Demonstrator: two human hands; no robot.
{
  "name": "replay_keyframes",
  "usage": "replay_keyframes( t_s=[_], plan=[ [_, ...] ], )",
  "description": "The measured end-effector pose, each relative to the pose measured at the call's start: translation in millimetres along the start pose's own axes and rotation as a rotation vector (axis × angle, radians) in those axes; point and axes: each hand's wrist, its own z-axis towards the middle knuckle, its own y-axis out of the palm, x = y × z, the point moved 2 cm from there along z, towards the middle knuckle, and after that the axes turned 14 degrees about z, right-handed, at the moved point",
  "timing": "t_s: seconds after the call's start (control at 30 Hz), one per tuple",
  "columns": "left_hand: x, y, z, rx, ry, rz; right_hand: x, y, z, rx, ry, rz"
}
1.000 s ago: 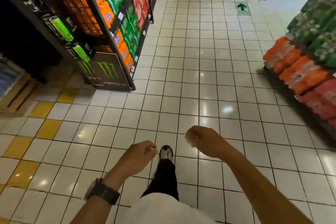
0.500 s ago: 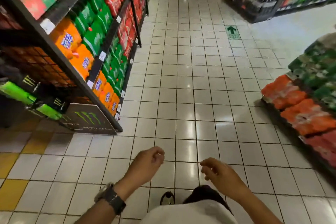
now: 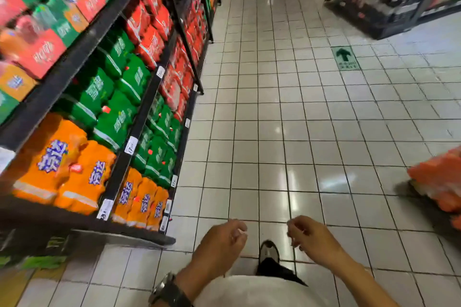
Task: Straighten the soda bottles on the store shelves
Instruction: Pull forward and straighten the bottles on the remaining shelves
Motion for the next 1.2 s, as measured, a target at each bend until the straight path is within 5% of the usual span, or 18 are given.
replay_keyframes(
  t_s=[0.37, 0.6, 0.9, 1.2],
  plan=[
    [13.2, -191.8, 196.7, 0.249, -0.123, -0.54, -268.3, -39.0, 236.3, -0.123, -0.36, 0.02],
    [-7.9, -279.0, 383.9, 0.251, -0.185, -0.702, -351.0, -52.9, 390.5, -0.16, -0.336, -0.037],
    [82.5, -430.1, 597.0, 0.188, -0.011, -0.57, -436.6, -160.6, 546.9, 0.196, -0.254, 0.195],
    [147.2, -485.1, 792.2, 0.115, -0.024, -0.378, -477.4, -226.8, 736.2, 0.159, -0.029, 0.303]
  ],
)
